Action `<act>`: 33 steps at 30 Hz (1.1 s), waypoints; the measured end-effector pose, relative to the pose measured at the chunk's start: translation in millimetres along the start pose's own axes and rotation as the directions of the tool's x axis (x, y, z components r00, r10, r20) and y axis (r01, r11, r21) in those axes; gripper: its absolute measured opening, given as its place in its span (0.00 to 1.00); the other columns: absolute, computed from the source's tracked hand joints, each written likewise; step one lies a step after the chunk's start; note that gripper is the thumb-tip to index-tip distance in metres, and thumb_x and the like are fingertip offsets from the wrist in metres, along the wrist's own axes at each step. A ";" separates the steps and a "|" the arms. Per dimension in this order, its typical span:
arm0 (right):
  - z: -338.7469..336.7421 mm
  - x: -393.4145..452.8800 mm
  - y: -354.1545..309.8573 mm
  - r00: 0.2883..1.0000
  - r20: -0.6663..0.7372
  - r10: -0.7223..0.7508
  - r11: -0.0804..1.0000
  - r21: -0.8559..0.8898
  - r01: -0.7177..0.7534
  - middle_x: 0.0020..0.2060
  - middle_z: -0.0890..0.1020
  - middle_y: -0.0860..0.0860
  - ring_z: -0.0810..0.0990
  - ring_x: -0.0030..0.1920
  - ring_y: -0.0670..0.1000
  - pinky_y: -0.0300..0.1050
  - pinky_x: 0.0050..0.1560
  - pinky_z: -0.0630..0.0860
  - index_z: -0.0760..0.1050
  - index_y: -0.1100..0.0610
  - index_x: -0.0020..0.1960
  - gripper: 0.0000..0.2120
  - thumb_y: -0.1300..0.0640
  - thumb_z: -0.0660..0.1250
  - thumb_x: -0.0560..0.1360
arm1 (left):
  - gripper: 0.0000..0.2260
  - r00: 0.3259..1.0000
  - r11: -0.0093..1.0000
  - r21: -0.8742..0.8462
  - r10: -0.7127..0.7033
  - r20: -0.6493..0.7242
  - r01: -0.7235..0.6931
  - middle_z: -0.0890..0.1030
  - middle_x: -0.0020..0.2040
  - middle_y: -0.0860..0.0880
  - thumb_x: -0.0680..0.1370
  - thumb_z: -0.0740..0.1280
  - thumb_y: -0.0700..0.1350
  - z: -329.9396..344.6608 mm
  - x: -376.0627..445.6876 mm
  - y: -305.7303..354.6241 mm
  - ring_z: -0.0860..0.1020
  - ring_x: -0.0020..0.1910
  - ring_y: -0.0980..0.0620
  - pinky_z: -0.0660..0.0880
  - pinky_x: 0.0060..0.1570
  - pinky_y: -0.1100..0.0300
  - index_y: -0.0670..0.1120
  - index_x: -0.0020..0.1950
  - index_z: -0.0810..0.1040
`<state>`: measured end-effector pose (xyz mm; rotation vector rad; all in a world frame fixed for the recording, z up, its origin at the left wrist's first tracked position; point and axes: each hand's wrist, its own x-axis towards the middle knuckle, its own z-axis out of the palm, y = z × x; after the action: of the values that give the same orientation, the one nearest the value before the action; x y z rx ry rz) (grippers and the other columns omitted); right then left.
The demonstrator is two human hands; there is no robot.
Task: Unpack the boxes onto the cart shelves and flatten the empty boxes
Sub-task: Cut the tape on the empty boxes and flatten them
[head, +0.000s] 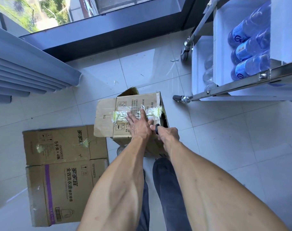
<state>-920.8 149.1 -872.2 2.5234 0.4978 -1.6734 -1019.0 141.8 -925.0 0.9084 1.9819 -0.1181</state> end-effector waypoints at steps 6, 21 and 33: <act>-8.2 8.5 -6.2 0.992 -0.018 -0.123 0.989 -0.086 0.121 0.35 0.85 0.53 0.82 0.38 0.53 0.43 0.43 0.77 0.81 0.58 0.39 0.22 0.42 0.79 0.57 | 0.32 0.998 0.999 -0.045 -0.018 -0.068 0.015 0.40 0.80 0.39 0.81 0.62 0.56 6.4 3.9 -5.4 0.41 0.79 0.36 0.56 0.72 0.35 0.55 0.80 0.50; 1.3 1.8 -7.5 0.964 -0.167 -0.208 0.972 -0.149 0.184 0.36 0.84 0.51 0.81 0.37 0.52 0.35 0.29 0.66 0.77 0.55 0.35 0.17 0.43 0.79 0.64 | 0.39 0.994 0.993 -0.085 -0.088 -0.064 0.082 0.38 0.80 0.40 0.81 0.63 0.57 13.3 -1.3 5.1 0.40 0.79 0.38 0.54 0.73 0.37 0.45 0.81 0.42; 0.4 8.4 -26.4 0.950 -0.121 -0.287 0.954 -0.123 0.272 0.25 0.76 0.47 0.70 0.23 0.44 0.32 0.17 0.59 0.77 0.56 0.35 0.14 0.50 0.79 0.65 | 0.38 0.991 0.991 -0.118 -0.069 -0.110 0.056 0.43 0.81 0.41 0.79 0.68 0.52 4.2 5.8 -1.3 0.45 0.79 0.39 0.56 0.74 0.40 0.47 0.81 0.48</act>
<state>-926.3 175.9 -876.9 2.6015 0.9714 -1.5086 -1018.6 142.3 -932.2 0.7946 2.1010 0.0129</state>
